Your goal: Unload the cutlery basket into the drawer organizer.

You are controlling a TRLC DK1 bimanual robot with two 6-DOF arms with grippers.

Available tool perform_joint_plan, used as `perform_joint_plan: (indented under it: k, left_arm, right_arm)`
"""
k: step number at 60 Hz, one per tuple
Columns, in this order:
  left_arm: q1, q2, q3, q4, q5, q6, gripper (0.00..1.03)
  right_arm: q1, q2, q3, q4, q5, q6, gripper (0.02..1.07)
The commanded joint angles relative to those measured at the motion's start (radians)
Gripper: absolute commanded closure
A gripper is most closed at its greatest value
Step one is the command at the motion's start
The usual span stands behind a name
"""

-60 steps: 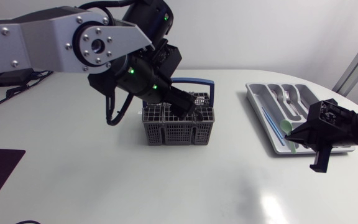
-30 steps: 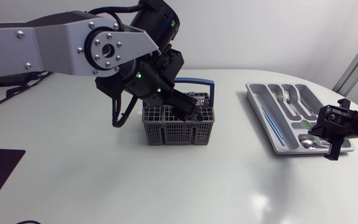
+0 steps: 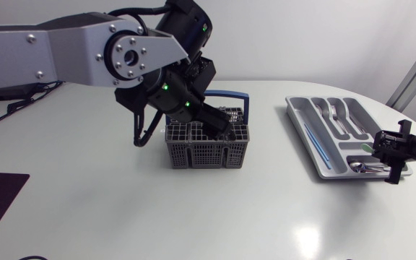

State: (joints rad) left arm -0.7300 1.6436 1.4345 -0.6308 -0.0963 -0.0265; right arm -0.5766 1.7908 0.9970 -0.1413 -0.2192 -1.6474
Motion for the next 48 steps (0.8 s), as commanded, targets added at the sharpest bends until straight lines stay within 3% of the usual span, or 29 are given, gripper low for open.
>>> perform_joint_plan:
  k: [1,7,14,40,48]
  left_arm:
    - [-0.009,0.027,0.033,-0.009,-0.013,-0.020,0.14]
    - [-0.009,0.035,0.037,-0.009,-0.013,-0.021,0.14]
    - [-0.009,0.047,0.046,-0.007,-0.016,-0.021,0.14]
    - [-0.034,0.074,0.079,0.033,-0.016,0.027,0.14]
    - [-0.045,0.082,0.090,0.033,-0.016,0.023,0.14]
  right_arm:
    - [-0.012,0.033,-0.009,0.046,0.024,-0.057,0.79]
    - [-0.014,0.038,-0.031,0.095,0.047,-0.065,0.70]
    - [-0.012,0.027,-0.049,0.134,0.058,-0.058,0.51]
    - [0.031,-0.105,-0.103,0.121,0.049,0.061,0.24]
    - [0.052,-0.143,-0.107,0.094,0.040,0.116,0.22]
